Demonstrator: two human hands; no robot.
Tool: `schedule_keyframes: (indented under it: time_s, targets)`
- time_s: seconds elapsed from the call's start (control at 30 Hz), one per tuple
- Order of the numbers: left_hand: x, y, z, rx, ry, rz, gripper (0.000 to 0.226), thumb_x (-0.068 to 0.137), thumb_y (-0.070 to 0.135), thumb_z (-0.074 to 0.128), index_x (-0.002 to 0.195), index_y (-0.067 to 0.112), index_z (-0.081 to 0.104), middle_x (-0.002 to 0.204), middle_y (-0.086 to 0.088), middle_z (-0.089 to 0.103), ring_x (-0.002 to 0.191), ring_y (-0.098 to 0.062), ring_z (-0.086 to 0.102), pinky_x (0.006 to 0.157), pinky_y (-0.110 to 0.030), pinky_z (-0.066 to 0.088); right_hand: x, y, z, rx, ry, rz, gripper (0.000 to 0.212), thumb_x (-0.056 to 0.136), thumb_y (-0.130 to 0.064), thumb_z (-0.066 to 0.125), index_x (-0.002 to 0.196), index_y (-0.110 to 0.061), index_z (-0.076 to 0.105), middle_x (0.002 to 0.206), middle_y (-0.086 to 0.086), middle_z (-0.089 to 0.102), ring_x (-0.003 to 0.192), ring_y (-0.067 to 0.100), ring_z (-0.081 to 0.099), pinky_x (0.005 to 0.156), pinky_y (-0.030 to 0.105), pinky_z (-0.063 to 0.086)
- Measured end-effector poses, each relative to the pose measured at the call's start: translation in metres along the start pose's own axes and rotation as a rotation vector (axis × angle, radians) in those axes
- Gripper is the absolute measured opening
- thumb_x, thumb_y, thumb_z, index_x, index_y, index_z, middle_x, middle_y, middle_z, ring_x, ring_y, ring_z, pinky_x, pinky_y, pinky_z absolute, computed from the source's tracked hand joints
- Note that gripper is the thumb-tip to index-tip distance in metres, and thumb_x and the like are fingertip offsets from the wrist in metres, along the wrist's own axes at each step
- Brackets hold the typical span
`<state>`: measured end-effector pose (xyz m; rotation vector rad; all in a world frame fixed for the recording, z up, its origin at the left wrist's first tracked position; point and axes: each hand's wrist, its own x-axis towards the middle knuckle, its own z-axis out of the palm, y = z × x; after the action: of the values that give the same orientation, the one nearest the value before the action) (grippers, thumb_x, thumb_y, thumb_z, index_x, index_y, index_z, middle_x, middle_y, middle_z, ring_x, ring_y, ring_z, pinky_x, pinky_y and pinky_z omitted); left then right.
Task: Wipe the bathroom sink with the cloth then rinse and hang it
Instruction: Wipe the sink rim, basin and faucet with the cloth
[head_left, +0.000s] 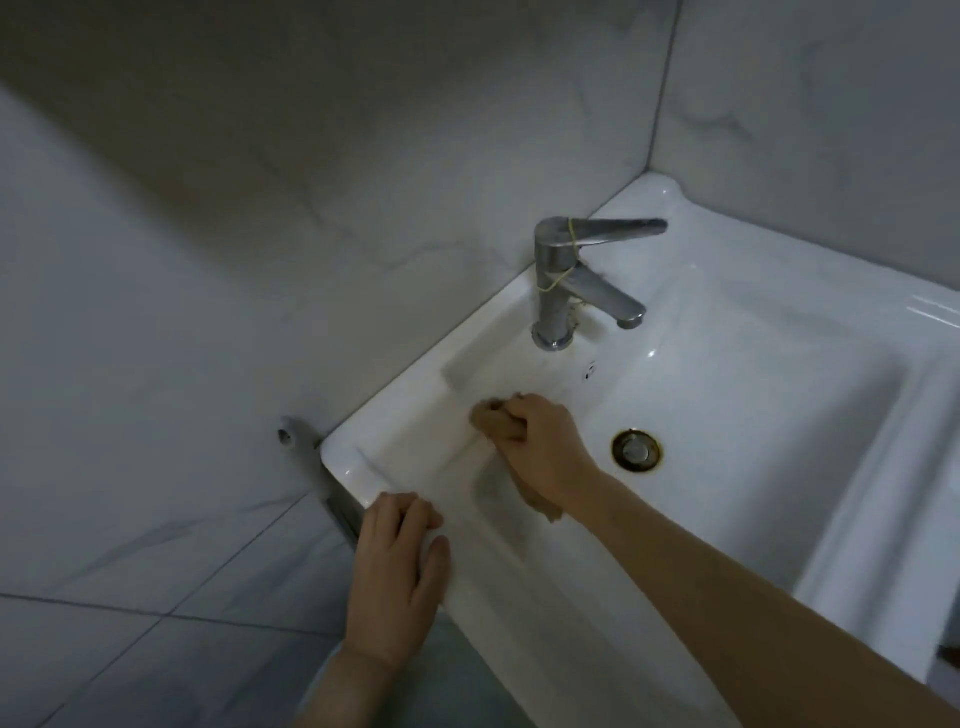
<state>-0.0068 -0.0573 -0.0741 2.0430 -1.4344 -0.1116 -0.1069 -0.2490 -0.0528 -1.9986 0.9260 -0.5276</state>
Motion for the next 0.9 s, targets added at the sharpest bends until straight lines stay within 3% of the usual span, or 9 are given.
schedule_keyframes:
  time_s: [0.1, 0.2, 0.33, 0.4, 0.5, 0.6, 0.73, 0.83, 0.9]
  targets:
    - [0.000, -0.002, -0.007, 0.072, -0.105, 0.024, 0.026, 0.098, 0.035, 0.036, 0.099, 0.019, 0.057, 0.105, 0.011, 0.041, 0.102, -0.007, 0.041, 0.090, -0.024, 0.040, -0.045, 0.006, 0.005, -0.007, -0.132, 0.074, 0.014, 0.086, -0.011, 0.061, 0.072, -0.011, 0.061, 0.073, 0.001, 0.056, 0.068, 0.009, 0.050, 0.066, 0.026, 0.043]
    - [0.000, 0.006, -0.012, 0.172, -0.186, 0.044, 0.035, 0.101, 0.035, 0.028, 0.103, 0.016, 0.057, 0.109, 0.006, 0.043, 0.105, -0.014, 0.042, 0.097, -0.028, 0.041, -0.083, 0.007, -0.002, 0.037, -0.198, 0.165, 0.031, 0.087, -0.006, 0.059, 0.059, -0.012, 0.049, 0.060, 0.001, 0.049, 0.053, -0.005, 0.044, 0.058, 0.010, 0.034]
    - [-0.002, 0.023, -0.016, 0.238, -0.188, 0.024, 0.034, 0.097, 0.029, 0.032, 0.106, 0.009, 0.057, 0.110, -0.005, 0.049, 0.106, -0.021, 0.044, 0.098, -0.030, 0.039, -0.126, -0.005, -0.032, 0.020, -0.360, 0.119, 0.034, 0.083, -0.016, 0.065, 0.054, -0.021, 0.046, 0.058, -0.006, 0.051, 0.056, -0.003, 0.045, 0.056, 0.009, 0.035]
    - [-0.001, 0.029, -0.018, 0.241, -0.221, -0.047, 0.040, 0.097, 0.033, 0.029, 0.108, 0.006, 0.057, 0.110, -0.010, 0.051, 0.105, -0.025, 0.045, 0.098, -0.033, 0.041, -0.150, -0.006, -0.043, -0.020, -0.399, 0.142, 0.026, 0.082, -0.014, 0.065, 0.060, -0.011, 0.051, 0.063, -0.001, 0.052, 0.060, 0.003, 0.048, 0.056, 0.007, 0.034]
    - [0.001, 0.034, -0.019, 0.265, -0.246, -0.105, 0.031, 0.098, 0.024, 0.041, 0.108, 0.001, 0.059, 0.106, -0.016, 0.053, 0.099, -0.029, 0.046, 0.094, -0.040, 0.042, -0.181, -0.001, -0.059, -0.060, -0.391, 0.169, 0.019, 0.084, -0.013, 0.062, 0.073, 0.002, 0.059, 0.071, 0.010, 0.062, 0.066, 0.009, 0.052, 0.055, 0.005, 0.035]
    - [0.002, 0.042, -0.019, 0.304, -0.268, -0.102, 0.021, 0.098, 0.010, 0.051, 0.113, -0.002, 0.059, 0.112, -0.020, 0.055, 0.104, -0.036, 0.049, 0.095, -0.048, 0.045, -0.211, 0.009, -0.077, -0.088, -0.405, 0.128, 0.026, 0.087, -0.010, 0.058, 0.064, -0.021, 0.053, 0.067, -0.011, 0.055, 0.061, -0.004, 0.050, 0.058, 0.008, 0.036]
    - [0.001, 0.045, -0.018, 0.328, -0.251, -0.182, 0.027, 0.099, 0.018, 0.044, 0.117, 0.003, 0.056, 0.122, -0.018, 0.053, 0.115, -0.033, 0.047, 0.096, -0.044, 0.040, -0.242, 0.022, -0.079, -0.193, -0.238, 0.085, 0.041, 0.085, -0.017, 0.055, 0.055, -0.037, 0.035, 0.064, -0.020, 0.040, 0.064, 0.004, 0.046, 0.070, 0.037, 0.041]
    - [-0.002, 0.045, -0.015, 0.290, -0.217, -0.187, 0.027, 0.098, 0.015, 0.046, 0.117, -0.002, 0.056, 0.124, -0.021, 0.053, 0.117, -0.034, 0.046, 0.098, -0.047, 0.041, -0.228, 0.023, -0.064, -0.155, -0.165, 0.048, 0.018, 0.087, -0.006, 0.059, 0.077, -0.019, 0.066, 0.077, -0.020, 0.046, 0.071, 0.006, 0.047, 0.078, 0.012, 0.038]
    - [-0.003, 0.044, -0.015, 0.312, -0.176, -0.086, 0.018, 0.092, 0.003, 0.059, 0.106, -0.006, 0.060, 0.117, -0.021, 0.054, 0.111, -0.034, 0.044, 0.094, -0.046, 0.049, -0.204, 0.023, -0.054, -0.112, -0.081, 0.105, 0.015, 0.089, -0.001, 0.057, 0.092, -0.008, 0.070, 0.083, -0.008, 0.053, 0.074, 0.010, 0.051, 0.070, 0.013, 0.034]
